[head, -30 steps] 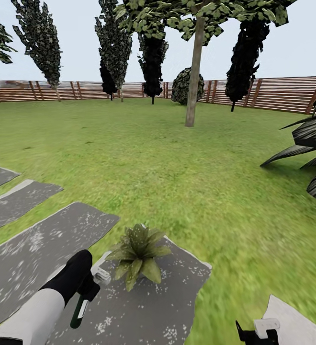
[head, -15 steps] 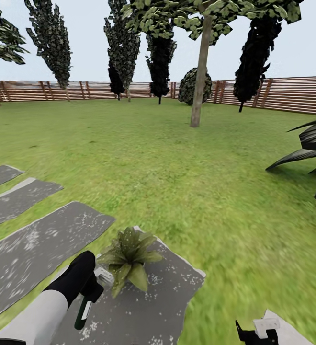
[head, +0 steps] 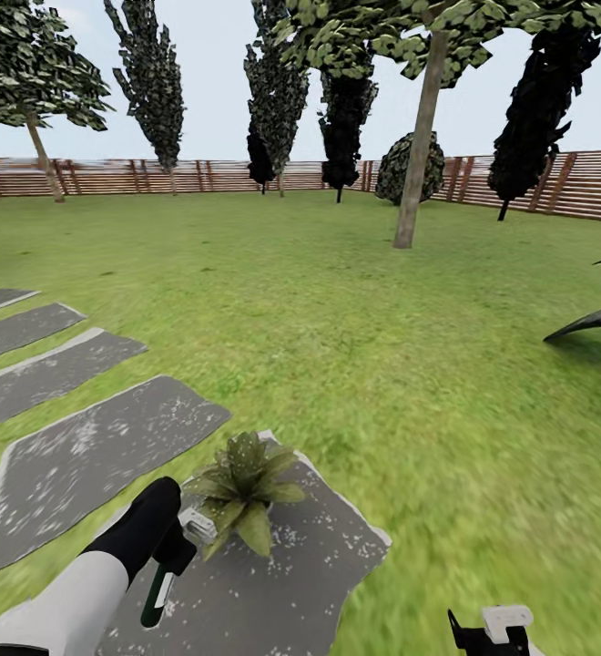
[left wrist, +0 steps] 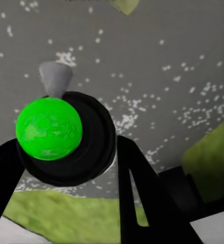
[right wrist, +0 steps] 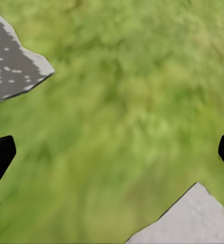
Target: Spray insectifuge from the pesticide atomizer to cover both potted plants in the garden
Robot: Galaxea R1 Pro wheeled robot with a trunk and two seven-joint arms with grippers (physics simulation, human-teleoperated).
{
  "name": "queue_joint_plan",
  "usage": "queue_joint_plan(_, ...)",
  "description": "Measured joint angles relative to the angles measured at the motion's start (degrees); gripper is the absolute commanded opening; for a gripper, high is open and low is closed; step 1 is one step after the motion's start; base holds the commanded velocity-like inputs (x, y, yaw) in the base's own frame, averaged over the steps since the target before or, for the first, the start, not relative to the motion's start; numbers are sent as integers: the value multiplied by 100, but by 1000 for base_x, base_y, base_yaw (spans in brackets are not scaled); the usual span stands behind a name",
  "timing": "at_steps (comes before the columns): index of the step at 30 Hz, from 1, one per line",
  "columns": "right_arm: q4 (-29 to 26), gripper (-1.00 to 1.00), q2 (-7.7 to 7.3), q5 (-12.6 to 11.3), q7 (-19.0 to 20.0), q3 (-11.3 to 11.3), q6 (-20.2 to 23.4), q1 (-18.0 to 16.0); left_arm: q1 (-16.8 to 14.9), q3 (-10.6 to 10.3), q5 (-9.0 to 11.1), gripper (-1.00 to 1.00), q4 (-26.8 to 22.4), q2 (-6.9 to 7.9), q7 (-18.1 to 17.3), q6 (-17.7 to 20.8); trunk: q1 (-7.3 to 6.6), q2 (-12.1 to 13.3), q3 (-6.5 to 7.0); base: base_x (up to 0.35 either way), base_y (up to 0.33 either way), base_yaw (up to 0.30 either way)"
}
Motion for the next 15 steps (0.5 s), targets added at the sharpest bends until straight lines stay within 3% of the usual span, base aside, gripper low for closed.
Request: queue_joint_plan(15,0,100,0,-3,0,0,0,0,35,-1,-2,-100,1,9,0,8,1,0,0,30,-273,243)
